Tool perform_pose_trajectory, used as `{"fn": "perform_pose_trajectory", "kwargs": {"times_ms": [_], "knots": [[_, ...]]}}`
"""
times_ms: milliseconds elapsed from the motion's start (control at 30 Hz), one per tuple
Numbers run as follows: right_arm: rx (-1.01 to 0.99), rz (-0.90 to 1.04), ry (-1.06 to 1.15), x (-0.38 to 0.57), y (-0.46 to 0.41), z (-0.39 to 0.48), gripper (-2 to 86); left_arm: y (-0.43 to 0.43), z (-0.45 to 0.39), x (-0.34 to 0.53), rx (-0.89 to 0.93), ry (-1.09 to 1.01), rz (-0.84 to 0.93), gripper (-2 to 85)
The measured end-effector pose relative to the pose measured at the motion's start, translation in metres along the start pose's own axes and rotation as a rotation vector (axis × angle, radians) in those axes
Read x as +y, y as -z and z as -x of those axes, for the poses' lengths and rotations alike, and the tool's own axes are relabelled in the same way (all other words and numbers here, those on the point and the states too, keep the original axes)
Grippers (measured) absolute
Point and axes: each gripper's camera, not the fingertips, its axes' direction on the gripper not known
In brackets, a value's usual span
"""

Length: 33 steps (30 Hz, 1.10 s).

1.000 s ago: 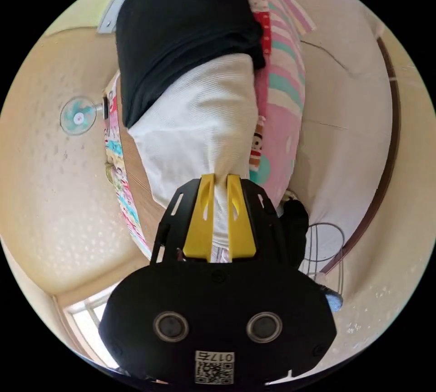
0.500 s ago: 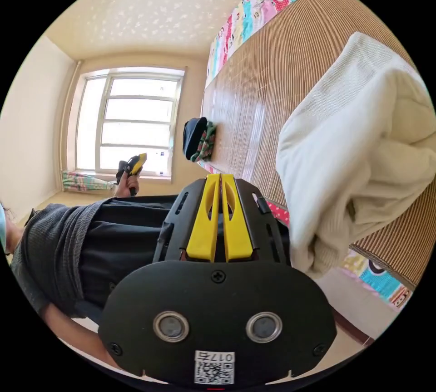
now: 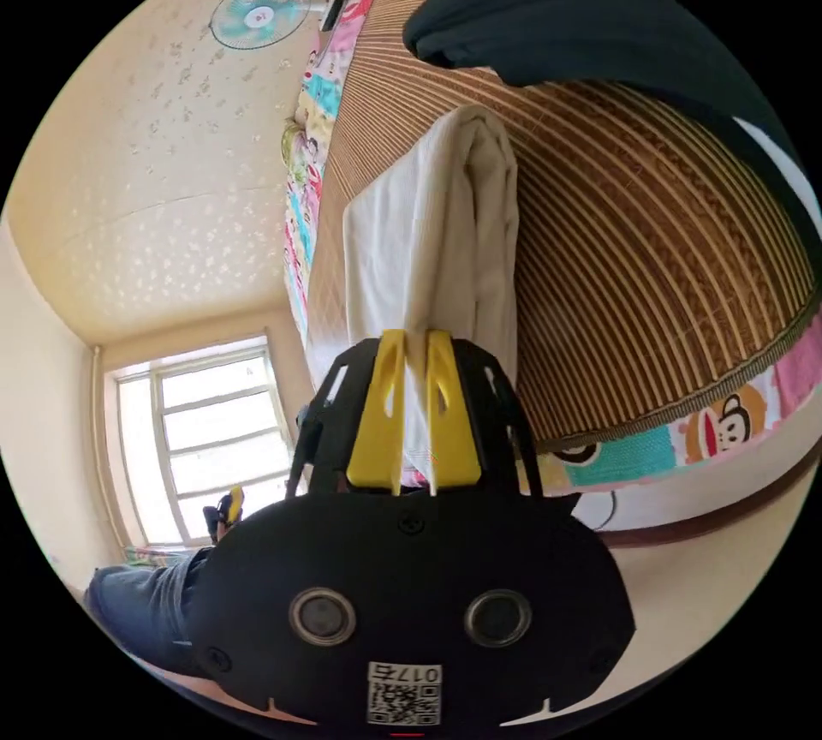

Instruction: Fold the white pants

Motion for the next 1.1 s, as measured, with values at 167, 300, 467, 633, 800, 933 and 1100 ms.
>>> {"fn": "perform_pose_trajectory", "kwargs": {"times_ms": [167,300,467,633,800,933,1100], "knots": [[-0.091,0.09,0.538,-0.009,-0.022,0.179,3.2,-0.02,-0.025,-0.015,-0.005,-0.054,0.029,4.1],[-0.072,0.456,0.978,0.041,-0.116,0.316,2.9,-0.041,-0.043,-0.029,-0.011,-0.097,0.064,4.0],[-0.145,0.98,1.066,0.116,-0.236,0.338,3.3,-0.066,-0.063,-0.046,0.045,-0.143,0.09,4.1],[-0.019,1.339,0.679,0.144,-0.319,0.261,5.3,-0.083,-0.084,-0.055,-0.035,-0.224,0.131,4.3],[-0.136,1.013,0.472,0.093,-0.27,0.213,6.0,-0.078,-0.071,-0.052,-0.072,-0.179,0.119,4.2],[-0.097,0.516,0.123,0.036,-0.203,0.141,7.7,-0.076,-0.041,-0.048,-0.071,-0.052,0.102,4.3],[0.124,0.039,-0.174,0.02,-0.132,0.078,13.2,-0.087,-0.022,-0.046,0.005,0.058,0.087,4.3]]}}
